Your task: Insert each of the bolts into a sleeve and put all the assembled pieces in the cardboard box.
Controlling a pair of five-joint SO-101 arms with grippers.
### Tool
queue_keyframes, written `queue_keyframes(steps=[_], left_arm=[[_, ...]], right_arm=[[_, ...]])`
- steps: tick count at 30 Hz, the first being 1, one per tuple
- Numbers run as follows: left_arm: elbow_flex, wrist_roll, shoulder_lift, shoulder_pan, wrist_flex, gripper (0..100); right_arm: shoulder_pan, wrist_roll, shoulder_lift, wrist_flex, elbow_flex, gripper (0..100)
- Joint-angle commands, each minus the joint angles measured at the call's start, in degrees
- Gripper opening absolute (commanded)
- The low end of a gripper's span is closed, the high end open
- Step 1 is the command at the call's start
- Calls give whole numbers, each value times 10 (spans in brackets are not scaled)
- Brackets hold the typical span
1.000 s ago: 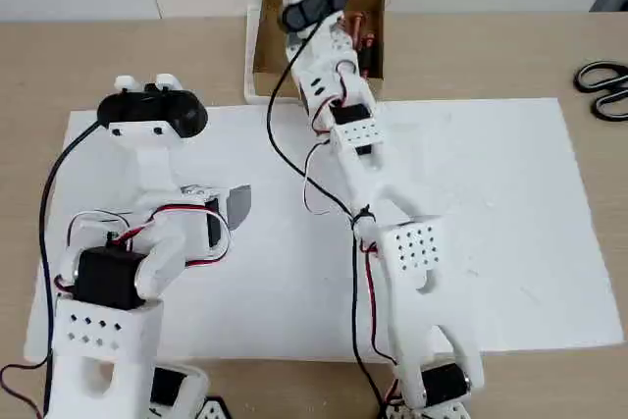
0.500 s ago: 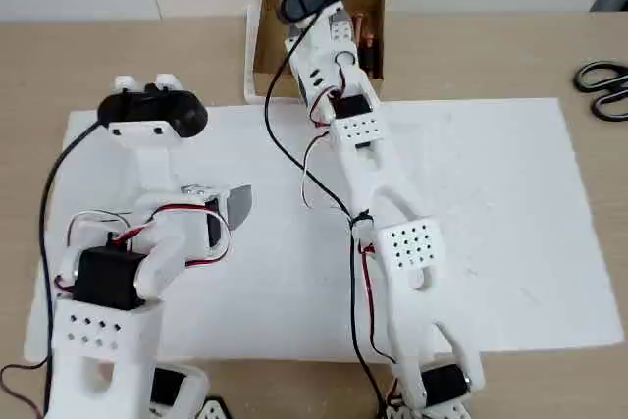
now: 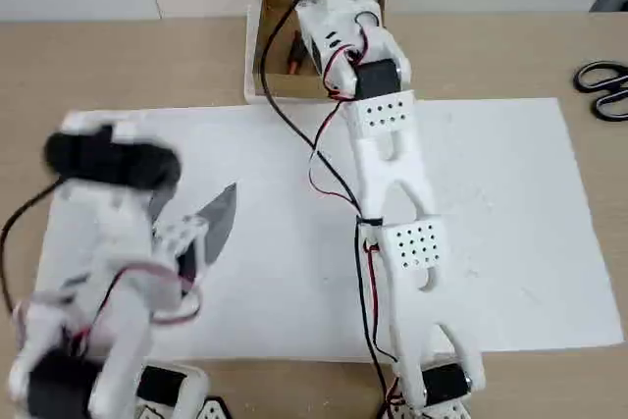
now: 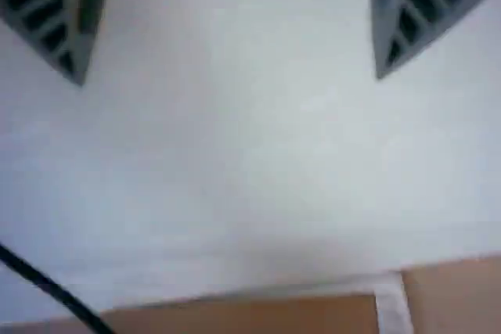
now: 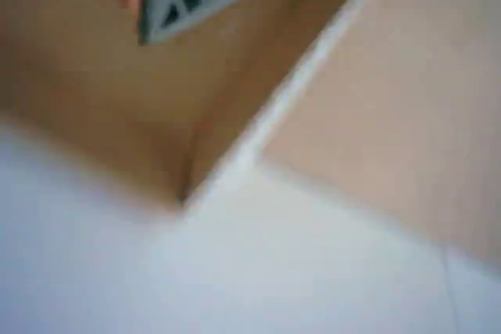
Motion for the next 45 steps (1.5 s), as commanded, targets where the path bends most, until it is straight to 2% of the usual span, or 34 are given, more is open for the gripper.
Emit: queue_keyframes(steps=[1,8,15,18,22,28,34,40,45], left_arm=[[-27,-7,-81,-4,-12,225],[35,-7,-193,-4,-15,225],[159,-7,-313,-4,-40,225],[187,-7,-312,-4,-45,225],[206,-8,-309,-4,-45,226],[229,-8,-309,-4,-47,227],[304,-8,-309,-4,-115,227],[379,-8,-309,-4,-193,227],[410,-8,-309,-4,-194,227]], right_arm=[[2,4,-167,151,-33,226],[-10,7,-345,370,-32,226],[11,6,-516,378,-32,224],[13,7,-583,382,-25,224],[23,7,-678,383,76,224],[93,6,-878,378,425,224],[104,5,-1084,335,834,224],[105,6,-1287,123,1231,224],[105,8,-1482,-43,1522,224]])
